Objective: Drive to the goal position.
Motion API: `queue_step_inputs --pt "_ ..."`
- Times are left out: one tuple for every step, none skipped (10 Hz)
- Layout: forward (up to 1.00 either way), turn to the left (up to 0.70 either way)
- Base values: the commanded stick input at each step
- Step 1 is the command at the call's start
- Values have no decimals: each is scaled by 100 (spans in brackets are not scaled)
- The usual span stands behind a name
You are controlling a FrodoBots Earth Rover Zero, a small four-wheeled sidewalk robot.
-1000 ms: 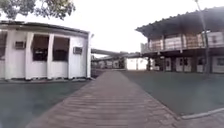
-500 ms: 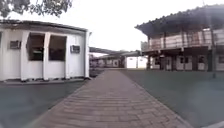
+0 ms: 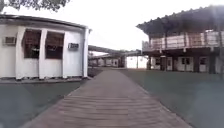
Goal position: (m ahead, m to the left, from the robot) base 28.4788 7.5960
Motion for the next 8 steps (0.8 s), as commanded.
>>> queue_step_inputs --pt "70 0" --pt "70 0" --pt "70 0" --pt "70 0" --pt "70 0" --pt "70 0" --pt "70 0" --pt "70 0"
